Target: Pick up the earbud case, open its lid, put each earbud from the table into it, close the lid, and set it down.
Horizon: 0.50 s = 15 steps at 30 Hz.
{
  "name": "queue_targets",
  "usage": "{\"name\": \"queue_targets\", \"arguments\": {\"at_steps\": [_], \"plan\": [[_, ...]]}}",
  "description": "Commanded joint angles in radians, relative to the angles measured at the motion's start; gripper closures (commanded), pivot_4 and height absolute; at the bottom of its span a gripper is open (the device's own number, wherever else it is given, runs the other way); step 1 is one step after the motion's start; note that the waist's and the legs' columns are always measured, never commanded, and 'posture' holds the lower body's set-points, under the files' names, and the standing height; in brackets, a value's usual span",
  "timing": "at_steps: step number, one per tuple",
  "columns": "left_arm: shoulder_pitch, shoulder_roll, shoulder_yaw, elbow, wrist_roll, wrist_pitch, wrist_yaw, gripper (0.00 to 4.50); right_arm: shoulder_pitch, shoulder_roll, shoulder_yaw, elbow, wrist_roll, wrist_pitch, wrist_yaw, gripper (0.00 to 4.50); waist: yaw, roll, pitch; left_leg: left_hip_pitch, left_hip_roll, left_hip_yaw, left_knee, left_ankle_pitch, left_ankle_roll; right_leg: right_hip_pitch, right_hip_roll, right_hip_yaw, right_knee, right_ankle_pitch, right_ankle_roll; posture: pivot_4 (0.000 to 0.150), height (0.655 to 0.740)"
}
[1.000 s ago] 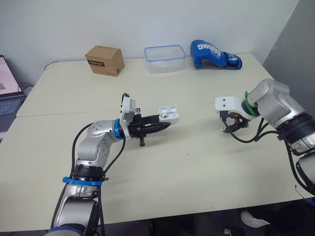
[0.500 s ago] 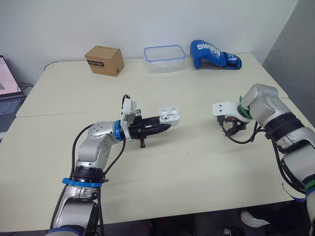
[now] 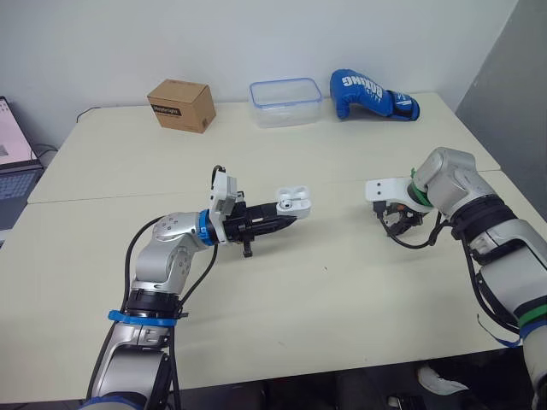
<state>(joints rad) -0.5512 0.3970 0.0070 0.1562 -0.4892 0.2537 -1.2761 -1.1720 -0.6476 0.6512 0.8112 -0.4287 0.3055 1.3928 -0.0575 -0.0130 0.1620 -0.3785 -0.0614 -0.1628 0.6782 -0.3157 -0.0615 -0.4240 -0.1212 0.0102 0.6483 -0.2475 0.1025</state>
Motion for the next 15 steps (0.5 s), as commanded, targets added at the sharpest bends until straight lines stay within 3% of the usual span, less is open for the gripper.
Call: {"name": "queue_targets", "arguments": {"at_steps": [1, 15], "plan": [[0.001, 0.008, 0.004, -0.037, -0.015, -0.009, 0.003, 3.73, -0.034, -0.001, -0.021, 0.013, -0.024, -0.019, -0.002, 1.8, 0.0, 0.0, 0.0, 0.0, 0.0, 0.0, 0.0, 0.0, 0.0, 0.0, 0.0, 0.0, 0.0, 0.0, 0.0, 0.15, 0.7307], [-0.001, 0.002, 0.002, -0.033, -0.014, -0.011, 0.007, 3.73, -0.043, 0.015, -0.032, 0.031, -0.044, -0.018, 0.004, 1.8, 0.0, 0.0, 0.0, 0.0, 0.0, 0.0, 0.0, 0.0, 0.0, 0.0, 0.0, 0.0, 0.0, 0.0, 0.0, 0.15, 0.7307]]}}
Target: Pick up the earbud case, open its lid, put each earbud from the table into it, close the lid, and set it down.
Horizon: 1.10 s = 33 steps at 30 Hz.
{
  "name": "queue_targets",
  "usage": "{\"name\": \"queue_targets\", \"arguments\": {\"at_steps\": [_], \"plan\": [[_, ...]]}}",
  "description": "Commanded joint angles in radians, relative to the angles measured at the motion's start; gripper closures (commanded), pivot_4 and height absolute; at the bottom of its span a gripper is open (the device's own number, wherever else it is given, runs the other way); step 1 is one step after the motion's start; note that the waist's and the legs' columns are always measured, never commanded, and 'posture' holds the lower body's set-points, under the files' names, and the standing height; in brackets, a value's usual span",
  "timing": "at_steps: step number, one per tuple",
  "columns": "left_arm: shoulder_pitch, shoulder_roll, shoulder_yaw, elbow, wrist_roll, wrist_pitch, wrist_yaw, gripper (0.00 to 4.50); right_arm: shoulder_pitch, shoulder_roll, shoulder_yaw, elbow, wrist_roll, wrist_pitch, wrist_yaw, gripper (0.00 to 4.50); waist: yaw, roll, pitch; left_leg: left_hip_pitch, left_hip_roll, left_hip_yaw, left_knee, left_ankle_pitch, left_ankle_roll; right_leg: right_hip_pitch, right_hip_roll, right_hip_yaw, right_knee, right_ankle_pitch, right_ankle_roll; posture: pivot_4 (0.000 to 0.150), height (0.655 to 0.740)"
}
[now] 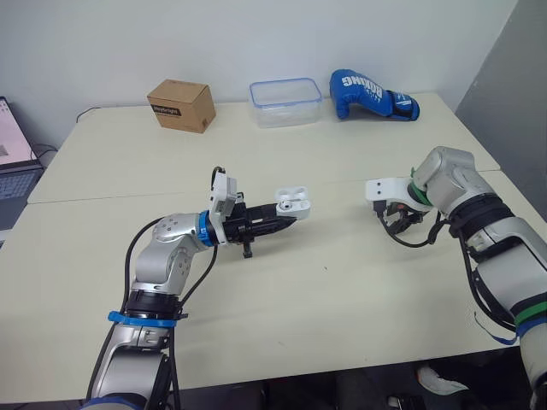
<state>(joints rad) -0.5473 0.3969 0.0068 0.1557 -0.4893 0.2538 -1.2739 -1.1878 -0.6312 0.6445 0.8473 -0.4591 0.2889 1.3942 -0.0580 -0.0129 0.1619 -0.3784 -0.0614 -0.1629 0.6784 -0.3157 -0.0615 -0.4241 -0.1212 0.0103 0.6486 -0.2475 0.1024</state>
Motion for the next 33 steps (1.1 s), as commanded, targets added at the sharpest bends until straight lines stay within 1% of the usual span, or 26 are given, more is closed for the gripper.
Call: {"name": "queue_targets", "arguments": {"at_steps": [1, 6, 9, 10, 13, 14, 20, 23, 25, 27, 31, 33], "plan": [[-0.004, 0.002, 0.002, -0.033, -0.014, -0.011, 0.005, 3.73, -0.027, -0.001, -0.026, -0.006, -0.014, -0.001, 0.003, 1.8, 0.0, 0.0, 0.0, 0.0, 0.0, 0.0, 0.0, 0.0, 0.0, 0.0, 0.0, 0.0, 0.0, 0.0, 0.0, 0.15, 0.7307], [-0.003, 0.003, 0.002, -0.033, -0.013, -0.011, 0.007, 3.73, -0.026, 0.0, -0.028, -0.008, -0.02, 0.0, 0.005, 1.8, 0.0, 0.0, 0.0, 0.0, 0.0, 0.0, 0.0, 0.0, 0.0, 0.0, 0.0, 0.0, 0.0, 0.0, 0.0, 0.15, 0.7307], [-0.003, 0.003, 0.002, -0.034, -0.013, -0.011, 0.009, 3.73, -0.027, 0.001, -0.029, -0.008, -0.023, 0.001, 0.004, 2.45, 0.0, 0.0, 0.0, 0.0, 0.0, 0.0, 0.0, 0.0, 0.0, 0.0, 0.0, 0.0, 0.0, 0.0, 0.0, 0.15, 0.7307], [-0.003, 0.003, 0.002, -0.033, -0.013, -0.012, 0.01, 3.73, -0.028, 0.002, -0.029, -0.007, -0.024, 0.0, 0.003, 2.77, 0.0, 0.0, 0.0, 0.0, 0.0, 0.0, 0.0, 0.0, 0.0, 0.0, 0.0, 0.0, 0.0, 0.0, 0.0, 0.15, 0.7307], [-0.003, 0.003, 0.001, -0.033, -0.013, -0.012, 0.01, 3.73, -0.03, 0.007, -0.031, -0.005, -0.025, 0.004, 0.001, 3.94, 0.0, 0.0, 0.0, 0.0, 0.0, 0.0, 0.0, 0.0, 0.0, 0.0, 0.0, 0.0, 0.0, 0.0, 0.0, 0.15, 0.7307], [-0.003, 0.003, 0.001, -0.034, -0.013, -0.012, 0.011, 3.73, -0.03, 0.008, -0.032, -0.006, -0.026, 0.005, 0.002, 4.13, 0.0, 0.0, 0.0, 0.0, 0.0, 0.0, 0.0, 0.0, 0.0, 0.0, 0.0, 0.0, 0.0, 0.0, 0.0, 0.15, 0.7307], [-0.003, 0.003, 0.0, -0.035, -0.013, -0.01, 0.012, 3.73, -0.022, -0.005, -0.036, -0.03, -0.027, -0.001, 0.019, 4.13, 0.0, 0.0, 0.0, 0.0, 0.0, 0.0, 0.0, 0.0, 0.0, 0.0, 0.0, 0.0, 0.0, 0.0, 0.0, 0.15, 0.7307], [-0.003, 0.004, -0.001, -0.033, -0.012, -0.01, 0.011, 3.73, -0.012, -0.041, -0.045, -0.114, -0.011, -0.011, 0.088, 4.13, 0.0, 0.0, 0.0, 0.0, 0.0, 0.0, 0.0, 0.0, 0.0, 0.0, 0.0, 0.0, 0.0, 0.0, 0.0, 0.15, 0.7307], [-0.005, 0.006, -0.002, -0.03, -0.012, -0.011, 0.01, 3.73, 0.016, -0.083, -0.047, -0.224, 0.006, -0.009, 0.171, 4.13, 0.001, 0.0, 0.0, 0.0, 0.0, 0.0, 0.0, 0.0, 0.0, 0.0, 0.0, 0.0, 0.0, 0.0, 0.0, 0.15, 0.7307], [-0.008, 0.005, -0.003, -0.027, -0.011, -0.013, 0.01, 3.73, 0.058, -0.144, -0.023, -0.352, 0.05, 0.008, 0.215, 4.13, 0.003, 0.0, 0.0, -0.001, 0.0, 0.0, 0.0, 0.0, 0.0, 0.0, 0.0, -0.001, 0.0, 0.0, 0.0, 0.15, 0.7307], [-0.013, 0.002, -0.005, -0.02, -0.009, -0.019, 0.009, 3.73, 0.157, -0.284, 0.044, -0.626, 0.175, 0.1, 0.22, 4.13, 0.006, 0.0, 0.0, -0.001, 0.0, -0.001, 0.001, 0.0, 0.0, 0.0, 0.0, -0.001, 0.0, 0.0, 0.0, 0.15, 0.7307], [-0.015, 0.0, -0.005, -0.017, -0.009, -0.021, 0.009, 3.73, 0.203, -0.311, 0.046, -0.722, 0.184, 0.157, 0.22, 4.13, 0.006, 0.0, 0.0, -0.001, 0.0, 0.0, 0.001, 0.0, 0.0, 0.0, 0.0, -0.001, 0.0, 0.0, 0.0, 0.15, 0.7307]]}}
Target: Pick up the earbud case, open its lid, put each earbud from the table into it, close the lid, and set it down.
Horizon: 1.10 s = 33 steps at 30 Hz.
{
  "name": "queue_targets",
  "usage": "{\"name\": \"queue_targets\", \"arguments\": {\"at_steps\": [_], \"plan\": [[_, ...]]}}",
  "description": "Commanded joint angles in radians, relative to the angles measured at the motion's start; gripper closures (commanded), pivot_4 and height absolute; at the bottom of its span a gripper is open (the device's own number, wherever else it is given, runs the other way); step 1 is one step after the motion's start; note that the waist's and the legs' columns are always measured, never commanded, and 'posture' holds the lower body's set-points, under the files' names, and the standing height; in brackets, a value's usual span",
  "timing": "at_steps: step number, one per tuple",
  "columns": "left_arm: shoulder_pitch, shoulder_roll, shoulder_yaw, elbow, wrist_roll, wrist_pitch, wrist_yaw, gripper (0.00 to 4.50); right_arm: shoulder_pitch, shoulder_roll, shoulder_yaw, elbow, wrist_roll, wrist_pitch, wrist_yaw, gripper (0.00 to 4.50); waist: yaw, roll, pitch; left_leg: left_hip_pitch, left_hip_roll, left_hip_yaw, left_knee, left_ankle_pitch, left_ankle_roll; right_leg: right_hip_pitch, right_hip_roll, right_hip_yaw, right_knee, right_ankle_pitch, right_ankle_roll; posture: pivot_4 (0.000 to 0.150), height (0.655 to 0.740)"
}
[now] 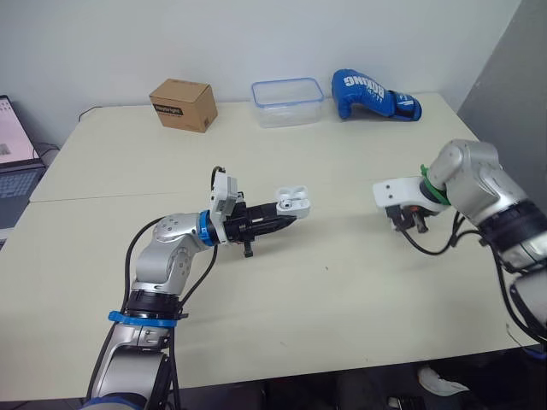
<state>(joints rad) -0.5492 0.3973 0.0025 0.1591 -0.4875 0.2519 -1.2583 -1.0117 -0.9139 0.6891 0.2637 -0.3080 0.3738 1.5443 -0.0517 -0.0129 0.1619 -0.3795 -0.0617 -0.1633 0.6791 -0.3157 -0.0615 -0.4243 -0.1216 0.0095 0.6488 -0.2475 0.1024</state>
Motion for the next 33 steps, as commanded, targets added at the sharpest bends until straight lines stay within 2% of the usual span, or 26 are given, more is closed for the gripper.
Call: {"name": "queue_targets", "arguments": {"at_steps": [1, 11, 28, 33], "plan": [[-0.014, -0.002, -0.002, -0.02, -0.01, -0.02, -0.006, 3.73, 0.049, -0.029, -0.003, -0.175, 0.024, 0.102, 0.07, 4.13, 0.0, 0.0, 0.0, 0.0, 0.0, 0.0, 0.0, 0.0, 0.0, 0.0, 0.0, 0.0, 0.0, 0.0, 0.0, 0.15, 0.7307], [-0.018, -0.008, -0.01, -0.012, -0.01, -0.027, -0.009, 3.73, 0.129, -0.016, -0.006, -0.364, -0.008, 0.356, 0.043, 4.13, 0.001, 0.0, 0.0, 0.0, 0.0, 0.0, 0.0, 0.0, 0.0, 0.0, 0.0, 0.0, 0.0, 0.0, 0.0, 0.15, 0.7307], [-0.021, -0.01, -0.016, -0.005, -0.009, -0.036, -0.008, 3.73, 0.179, -0.007, 0.007, -0.352, -0.046, 0.332, 0.009, 4.13, 0.005, 0.0, 0.0, 0.0, 0.0, 0.0, 0.0, 0.0, 0.0, 0.0, 0.0, 0.0, 0.0, 0.0, 0.0, 0.15, 0.7307], [-0.017, -0.008, -0.016, -0.011, -0.009, -0.036, -0.006, 3.73, 0.172, -0.015, 0.001, -0.365, -0.052, 0.316, 0.01, 2.39, 0.005, 0.0, 0.0, 0.0, 0.0, 0.0, 0.0, 0.0, 0.0, 0.001, 0.0, 0.0, 0.0, 0.0, 0.0, 0.15, 0.7307]]}}
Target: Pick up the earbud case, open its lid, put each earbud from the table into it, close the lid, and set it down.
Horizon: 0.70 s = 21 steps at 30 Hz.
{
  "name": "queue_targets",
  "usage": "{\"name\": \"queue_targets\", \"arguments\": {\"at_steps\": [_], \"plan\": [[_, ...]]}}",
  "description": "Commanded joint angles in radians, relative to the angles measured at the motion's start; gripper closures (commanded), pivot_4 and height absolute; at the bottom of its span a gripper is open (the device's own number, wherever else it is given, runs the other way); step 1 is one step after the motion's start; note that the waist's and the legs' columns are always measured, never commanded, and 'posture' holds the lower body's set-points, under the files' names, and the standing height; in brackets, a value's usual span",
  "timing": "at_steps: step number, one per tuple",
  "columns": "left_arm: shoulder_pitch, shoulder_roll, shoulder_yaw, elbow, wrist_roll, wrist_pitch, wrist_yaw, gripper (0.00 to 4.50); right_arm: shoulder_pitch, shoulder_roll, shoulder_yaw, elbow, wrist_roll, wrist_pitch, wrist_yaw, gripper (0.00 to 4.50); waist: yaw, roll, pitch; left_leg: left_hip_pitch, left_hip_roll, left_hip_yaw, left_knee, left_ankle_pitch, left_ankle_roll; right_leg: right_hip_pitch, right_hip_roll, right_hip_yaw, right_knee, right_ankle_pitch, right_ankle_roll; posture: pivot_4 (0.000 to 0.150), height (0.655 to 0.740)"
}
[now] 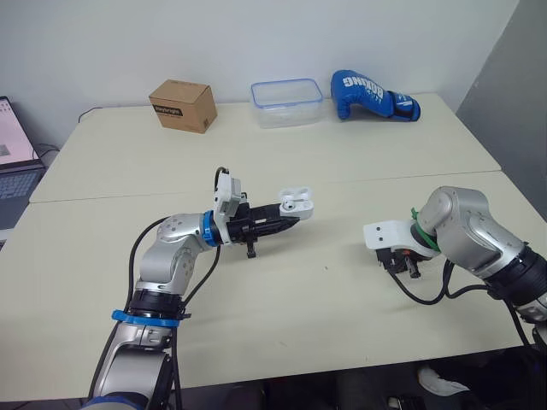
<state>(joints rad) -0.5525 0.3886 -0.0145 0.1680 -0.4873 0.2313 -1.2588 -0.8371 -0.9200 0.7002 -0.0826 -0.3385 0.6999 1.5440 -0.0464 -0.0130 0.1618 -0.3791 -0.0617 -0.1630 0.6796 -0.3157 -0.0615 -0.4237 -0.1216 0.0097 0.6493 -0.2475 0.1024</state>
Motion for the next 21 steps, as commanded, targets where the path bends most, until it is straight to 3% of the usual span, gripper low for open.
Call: {"name": "queue_targets", "arguments": {"at_steps": [1, 21], "plan": [[-0.013, 0.0, 0.002, -0.019, -0.009, -0.015, -0.005, 3.73, -0.005, -0.009, -0.013, -0.026, -0.02, -0.002, 0.015, 2.11, 0.0, 0.0, 0.0, 0.0, 0.0, 0.0, 0.0, 0.0, 0.0, 0.0, 0.0, 0.0, 0.0, 0.0, 0.0, 0.15, 0.7307], [-0.043, -0.007, -0.004, 0.019, -0.003, -0.028, -0.021, 3.73, 0.012, -0.016, -0.001, -0.126, -0.019, 0.152, -0.004, 2.11, 0.002, 0.0, 0.0, 0.0, 0.0, 0.0, 0.0, 0.0, 0.0, 0.0, 0.0, 0.0, 0.0, 0.0, 0.0, 0.15, 0.7307]]}}
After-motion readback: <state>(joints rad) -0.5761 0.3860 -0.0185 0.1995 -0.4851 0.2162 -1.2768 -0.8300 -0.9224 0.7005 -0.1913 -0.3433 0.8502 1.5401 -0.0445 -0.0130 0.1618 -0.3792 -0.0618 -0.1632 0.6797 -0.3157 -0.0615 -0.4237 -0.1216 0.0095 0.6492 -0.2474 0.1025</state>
